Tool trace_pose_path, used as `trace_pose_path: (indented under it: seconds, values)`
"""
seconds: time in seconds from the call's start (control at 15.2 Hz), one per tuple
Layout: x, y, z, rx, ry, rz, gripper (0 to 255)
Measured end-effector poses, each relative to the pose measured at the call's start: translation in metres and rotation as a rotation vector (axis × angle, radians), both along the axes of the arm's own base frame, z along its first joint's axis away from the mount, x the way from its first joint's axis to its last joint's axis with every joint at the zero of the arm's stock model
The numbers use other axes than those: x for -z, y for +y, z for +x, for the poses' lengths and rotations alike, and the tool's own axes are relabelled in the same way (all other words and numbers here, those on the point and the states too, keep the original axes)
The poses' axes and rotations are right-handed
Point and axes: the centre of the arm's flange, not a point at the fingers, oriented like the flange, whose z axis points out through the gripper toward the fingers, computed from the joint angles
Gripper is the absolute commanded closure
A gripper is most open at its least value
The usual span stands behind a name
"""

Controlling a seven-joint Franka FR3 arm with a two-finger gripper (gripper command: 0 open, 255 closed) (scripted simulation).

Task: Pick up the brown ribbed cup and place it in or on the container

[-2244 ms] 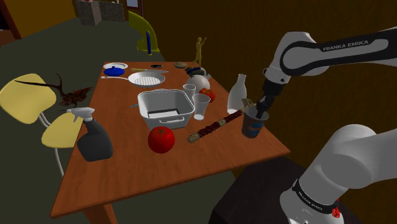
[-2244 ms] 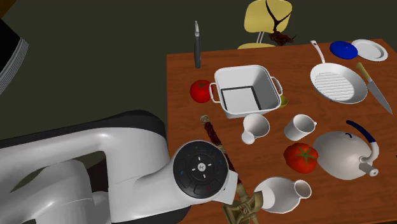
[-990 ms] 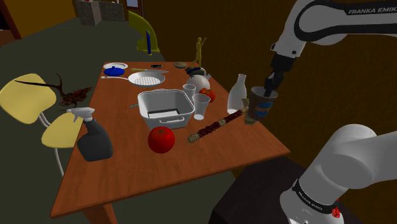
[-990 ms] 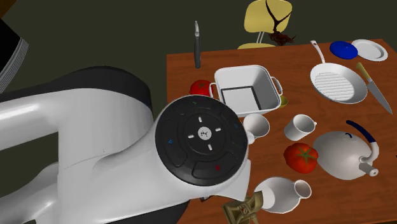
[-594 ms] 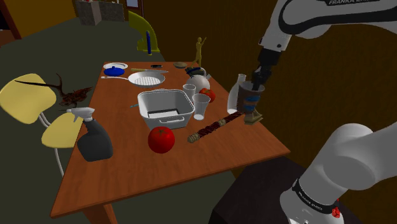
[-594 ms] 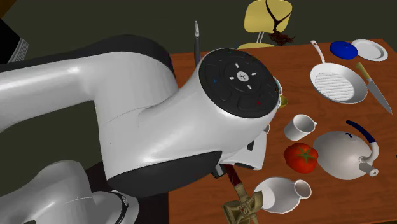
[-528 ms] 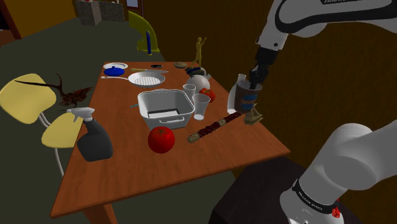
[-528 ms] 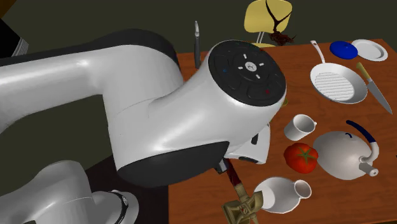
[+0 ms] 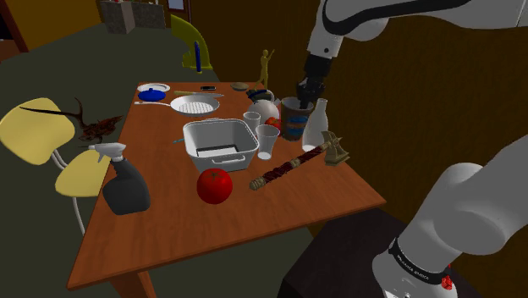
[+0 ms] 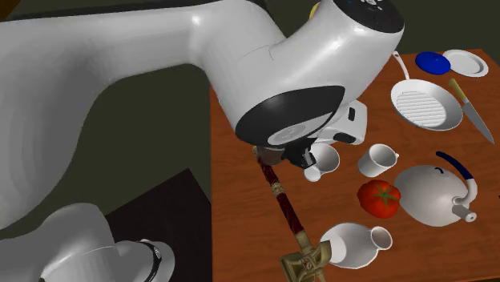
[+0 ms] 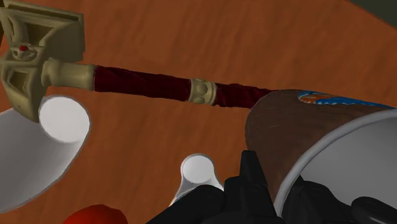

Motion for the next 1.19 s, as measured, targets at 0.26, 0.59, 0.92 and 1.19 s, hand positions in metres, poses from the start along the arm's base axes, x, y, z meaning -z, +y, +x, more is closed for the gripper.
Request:
trace_pose_path:
  seconds: [0.26, 0.59, 0.92, 1.19]
  values:
    - [-0.004, 0.016, 0.049, 0.000, -0.001, 0.000, 255]
    - [-0.010, 0.039, 0.113, 0.000, -0.001, 0.000, 255]
    - [-0.012, 0.063, 0.173, 0.000, -0.001, 0.000, 255]
    - [-0.017, 0.083, 0.224, 0.000, -0.001, 0.000, 255]
